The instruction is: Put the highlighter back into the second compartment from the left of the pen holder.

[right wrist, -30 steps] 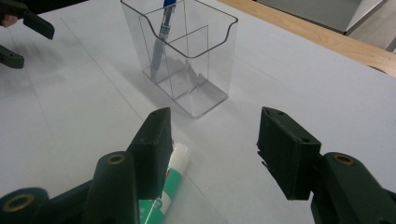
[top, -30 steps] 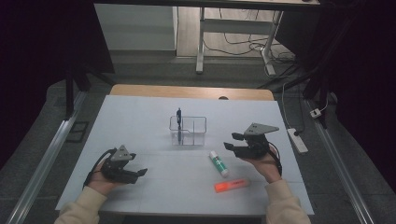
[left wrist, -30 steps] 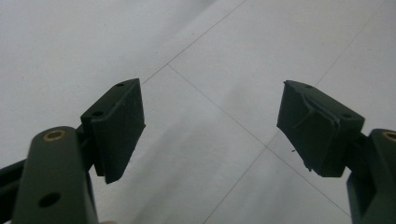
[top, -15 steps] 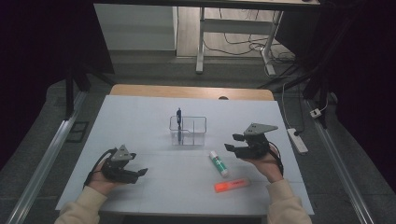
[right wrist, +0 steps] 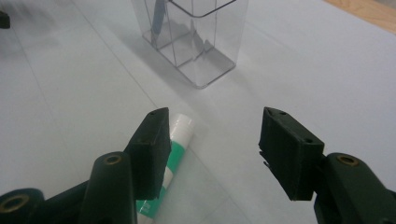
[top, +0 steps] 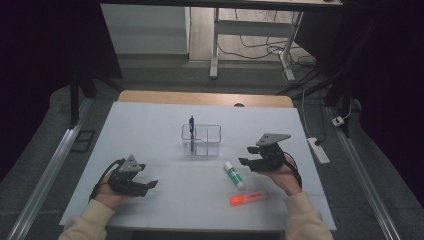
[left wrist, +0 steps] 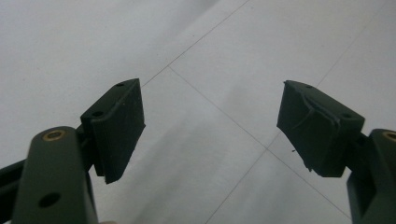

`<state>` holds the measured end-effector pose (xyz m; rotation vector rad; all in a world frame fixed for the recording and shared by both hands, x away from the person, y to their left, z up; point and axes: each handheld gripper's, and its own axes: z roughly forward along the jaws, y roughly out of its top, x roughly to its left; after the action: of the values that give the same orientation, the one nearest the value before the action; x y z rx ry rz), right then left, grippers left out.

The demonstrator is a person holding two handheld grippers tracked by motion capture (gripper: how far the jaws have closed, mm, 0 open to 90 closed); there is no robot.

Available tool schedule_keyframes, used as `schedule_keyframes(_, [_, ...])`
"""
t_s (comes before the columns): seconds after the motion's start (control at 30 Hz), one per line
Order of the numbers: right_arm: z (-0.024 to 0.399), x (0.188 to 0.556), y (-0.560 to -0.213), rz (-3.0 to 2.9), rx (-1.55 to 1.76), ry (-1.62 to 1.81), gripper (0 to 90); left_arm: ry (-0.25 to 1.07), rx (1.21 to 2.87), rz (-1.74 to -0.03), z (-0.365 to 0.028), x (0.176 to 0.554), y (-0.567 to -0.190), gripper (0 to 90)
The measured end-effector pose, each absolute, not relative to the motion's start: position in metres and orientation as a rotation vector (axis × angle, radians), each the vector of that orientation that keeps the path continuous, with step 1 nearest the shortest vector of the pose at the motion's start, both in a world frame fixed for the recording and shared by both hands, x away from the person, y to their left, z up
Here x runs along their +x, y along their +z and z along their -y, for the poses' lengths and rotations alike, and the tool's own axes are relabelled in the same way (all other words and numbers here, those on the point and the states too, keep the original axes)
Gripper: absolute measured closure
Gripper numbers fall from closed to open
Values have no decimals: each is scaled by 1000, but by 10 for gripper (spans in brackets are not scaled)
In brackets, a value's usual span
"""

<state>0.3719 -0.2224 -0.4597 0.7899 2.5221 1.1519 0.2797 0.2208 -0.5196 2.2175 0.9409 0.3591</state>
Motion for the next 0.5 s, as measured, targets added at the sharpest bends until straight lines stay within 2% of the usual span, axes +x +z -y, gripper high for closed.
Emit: schedule_keyframes(0.5, [211, 370, -464, -2573, 801, 1081, 427, 356, 2224, -936, -220, 279, -520, 227])
